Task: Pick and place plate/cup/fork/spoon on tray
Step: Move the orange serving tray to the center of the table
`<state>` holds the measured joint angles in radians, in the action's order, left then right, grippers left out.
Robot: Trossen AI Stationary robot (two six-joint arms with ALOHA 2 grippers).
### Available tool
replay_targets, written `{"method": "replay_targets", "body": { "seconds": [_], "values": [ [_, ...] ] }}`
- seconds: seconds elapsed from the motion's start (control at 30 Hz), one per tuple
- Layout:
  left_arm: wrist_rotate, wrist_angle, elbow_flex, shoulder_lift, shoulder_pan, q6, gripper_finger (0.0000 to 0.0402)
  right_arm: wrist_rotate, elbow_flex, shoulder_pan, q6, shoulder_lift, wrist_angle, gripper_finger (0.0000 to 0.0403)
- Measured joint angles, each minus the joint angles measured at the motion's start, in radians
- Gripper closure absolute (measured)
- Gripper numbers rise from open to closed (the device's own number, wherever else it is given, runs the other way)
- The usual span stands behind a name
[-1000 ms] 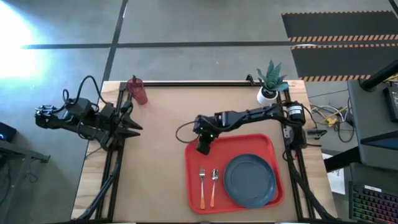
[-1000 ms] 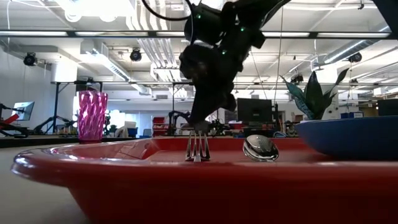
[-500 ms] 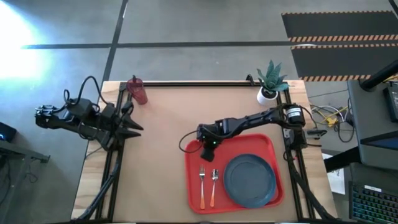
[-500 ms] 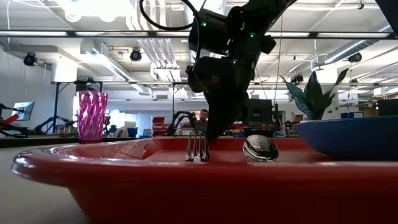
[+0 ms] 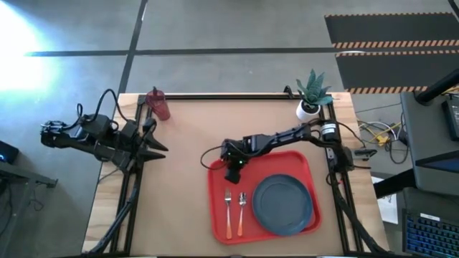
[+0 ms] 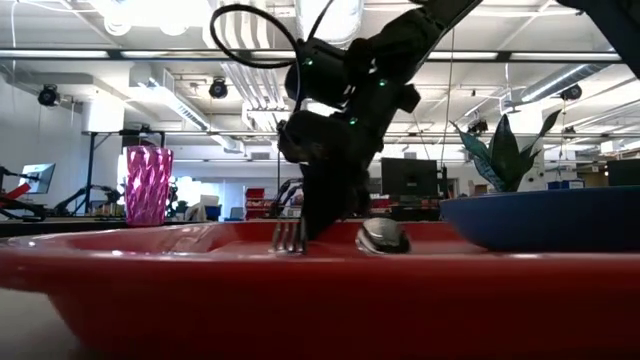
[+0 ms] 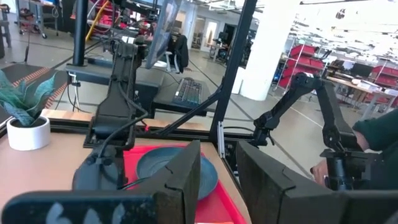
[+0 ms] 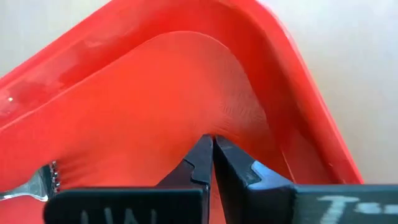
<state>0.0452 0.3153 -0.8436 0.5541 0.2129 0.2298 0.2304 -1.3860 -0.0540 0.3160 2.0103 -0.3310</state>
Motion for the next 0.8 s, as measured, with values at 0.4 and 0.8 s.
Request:
{"method": "replay_targets", "body": {
  "seconds": [0.4,0.8],
  "values": [
    [0.0,0.0,0.0,0.002,0.0,0.001,0.0315,-0.025,-0.075,-0.131,-0.086,0.004,0.029,0.0394],
    [0.0,0.0,0.0,0.002,0.0,0.0,0.0315,0.014,-0.122,-0.071,-0.074,-0.003,-0.042,0.0394]
  ]
}}
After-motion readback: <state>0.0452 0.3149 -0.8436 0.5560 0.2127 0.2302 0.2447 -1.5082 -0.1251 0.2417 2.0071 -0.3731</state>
